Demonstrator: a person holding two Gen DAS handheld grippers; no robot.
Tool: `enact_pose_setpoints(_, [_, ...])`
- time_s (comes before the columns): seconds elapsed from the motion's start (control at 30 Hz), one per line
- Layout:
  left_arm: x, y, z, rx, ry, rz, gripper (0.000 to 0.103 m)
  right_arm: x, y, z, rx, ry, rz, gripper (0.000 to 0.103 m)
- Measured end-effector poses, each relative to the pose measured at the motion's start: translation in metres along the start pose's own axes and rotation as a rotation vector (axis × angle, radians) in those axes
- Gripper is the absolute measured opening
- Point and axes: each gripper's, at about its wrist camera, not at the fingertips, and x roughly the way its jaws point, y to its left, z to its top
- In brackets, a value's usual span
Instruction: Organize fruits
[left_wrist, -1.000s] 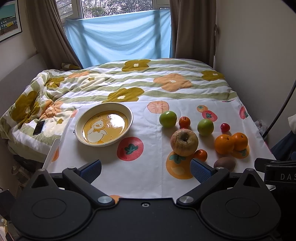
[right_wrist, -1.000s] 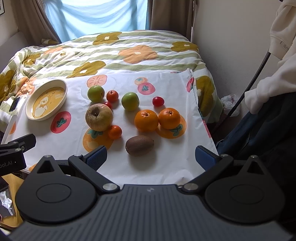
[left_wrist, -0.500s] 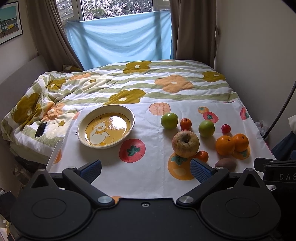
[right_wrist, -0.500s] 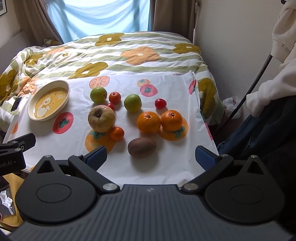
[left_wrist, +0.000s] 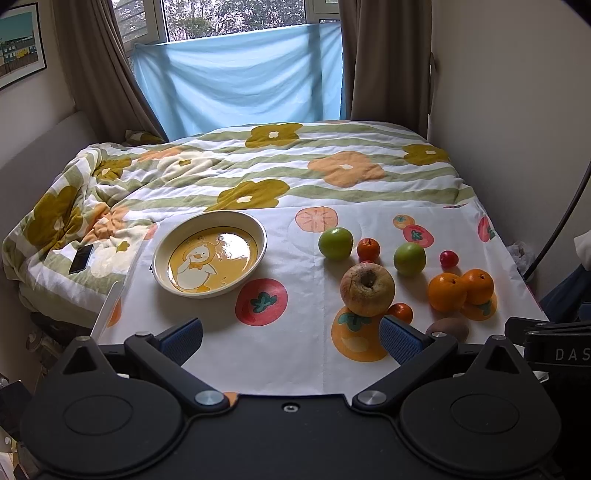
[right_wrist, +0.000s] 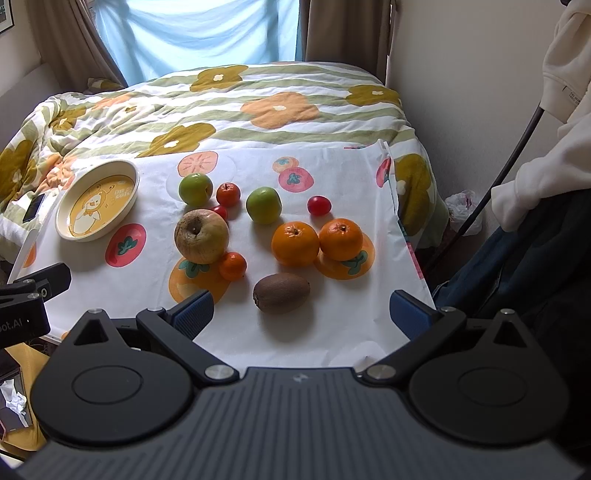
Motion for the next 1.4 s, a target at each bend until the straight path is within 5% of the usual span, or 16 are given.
enact_pose_setpoints(0.57, [0.011,-0.003,0.011,0.038,-0.023,-0.041,0.103,0.008,-0.017,0.006,0.034,-0.025,0.048,0.103])
enact_pose_setpoints(0.73, [0.042,-0.013,0.013,0.141,-0.075,-0.074,0.103,0.03,-0.02,0.006,0.049,-0.069,0.062,0.103])
enact_pose_setpoints(1.4, [0.17,-0.034,0.004,0.556,-0.055,-0.358,0.101,0.119,0.005,-0.022,0.163,0.018,-0.003,0.103])
